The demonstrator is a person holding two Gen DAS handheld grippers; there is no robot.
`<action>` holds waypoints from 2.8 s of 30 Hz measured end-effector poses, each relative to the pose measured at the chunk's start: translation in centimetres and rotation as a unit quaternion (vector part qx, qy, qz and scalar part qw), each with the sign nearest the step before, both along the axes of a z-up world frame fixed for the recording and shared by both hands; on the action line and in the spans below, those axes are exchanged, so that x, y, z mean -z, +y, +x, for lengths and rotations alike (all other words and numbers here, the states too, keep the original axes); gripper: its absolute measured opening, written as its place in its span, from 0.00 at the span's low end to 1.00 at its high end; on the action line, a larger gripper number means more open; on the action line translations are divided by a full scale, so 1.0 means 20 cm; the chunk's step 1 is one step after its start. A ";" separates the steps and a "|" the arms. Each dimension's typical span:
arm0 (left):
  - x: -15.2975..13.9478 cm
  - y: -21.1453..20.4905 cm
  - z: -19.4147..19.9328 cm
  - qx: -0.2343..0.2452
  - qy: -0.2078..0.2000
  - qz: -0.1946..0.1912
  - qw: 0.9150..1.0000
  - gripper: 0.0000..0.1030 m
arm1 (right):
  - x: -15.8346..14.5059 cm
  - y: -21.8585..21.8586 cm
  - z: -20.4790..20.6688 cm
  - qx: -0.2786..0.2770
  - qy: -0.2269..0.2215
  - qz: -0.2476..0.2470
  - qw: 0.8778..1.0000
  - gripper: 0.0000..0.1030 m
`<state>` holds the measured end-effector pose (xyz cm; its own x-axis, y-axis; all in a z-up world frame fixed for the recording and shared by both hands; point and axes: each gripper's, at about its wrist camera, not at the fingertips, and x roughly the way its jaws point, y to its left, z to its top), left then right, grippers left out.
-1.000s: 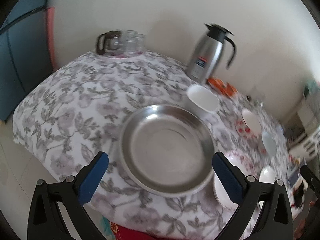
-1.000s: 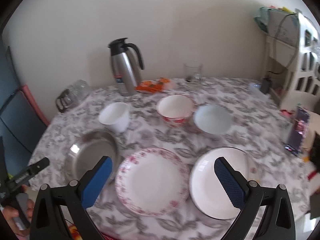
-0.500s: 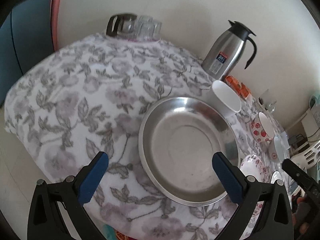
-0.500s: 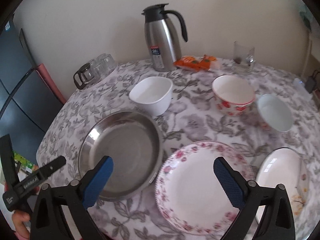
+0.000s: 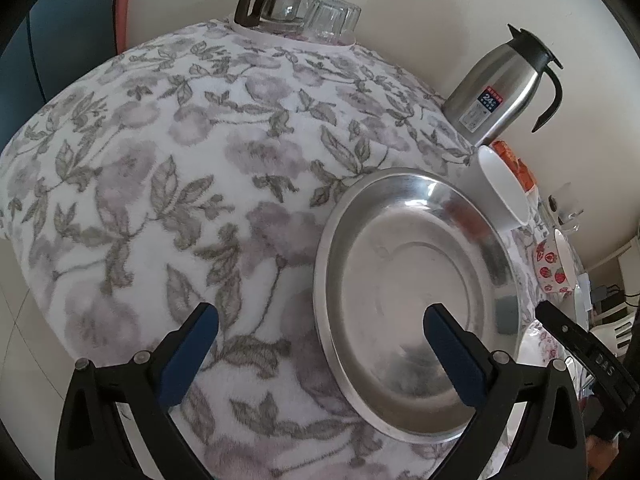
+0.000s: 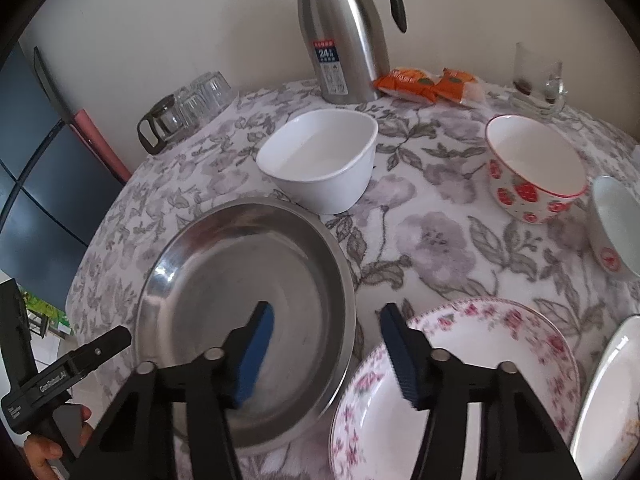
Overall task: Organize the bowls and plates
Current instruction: 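Reach both tools to the steel basin rim and close on it, then lift the steel basin with both tools and carry it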
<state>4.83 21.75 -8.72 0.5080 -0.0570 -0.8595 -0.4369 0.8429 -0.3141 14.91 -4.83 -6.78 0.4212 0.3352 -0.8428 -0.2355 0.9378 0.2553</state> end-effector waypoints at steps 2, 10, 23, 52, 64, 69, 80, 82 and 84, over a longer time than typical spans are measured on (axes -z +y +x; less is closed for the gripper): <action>0.02 0.00 0.03 0.004 0.003 -0.002 1.000 0.90 | 0.03 0.00 0.03 0.001 0.004 0.000 1.000 0.50; 0.10 0.00 0.10 0.012 0.008 -0.009 1.000 0.72 | 0.14 0.02 0.14 -0.001 0.025 0.005 1.000 0.34; 0.16 -0.01 0.17 0.024 0.000 -0.014 1.000 0.37 | 0.26 0.06 0.20 -0.011 0.045 0.010 0.999 0.16; -0.26 -0.07 0.01 0.011 -0.062 -0.005 0.998 0.21 | -0.03 -0.09 0.02 0.002 0.022 0.074 0.997 0.15; -0.50 -0.39 -0.01 0.057 -0.089 -0.015 0.994 0.21 | -0.20 -0.51 -0.23 0.074 -0.011 0.109 0.991 0.15; -0.55 -0.58 0.02 0.085 -0.088 -0.009 0.992 0.21 | -0.20 -0.71 -0.31 0.120 -0.010 0.123 0.985 0.15; -0.51 -0.92 0.12 0.123 -0.060 -0.003 0.991 0.21 | -0.20 -1.03 -0.40 0.208 -0.025 0.108 0.972 0.15; -0.49 -0.95 0.14 0.121 -0.055 -0.006 0.991 0.21 | -0.19 -1.07 -0.40 0.220 -0.027 0.104 0.970 0.15; -0.47 -0.98 0.16 0.118 -0.050 -0.007 0.992 0.21 | -0.19 -1.10 -0.40 0.227 -0.027 0.099 0.968 0.15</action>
<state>7.96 2.11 0.64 0.5611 -0.1955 -0.8043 -0.1940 0.9136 -0.3574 6.91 -26.74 -3.01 0.6056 0.2574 -0.7530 0.1720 0.8815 0.4397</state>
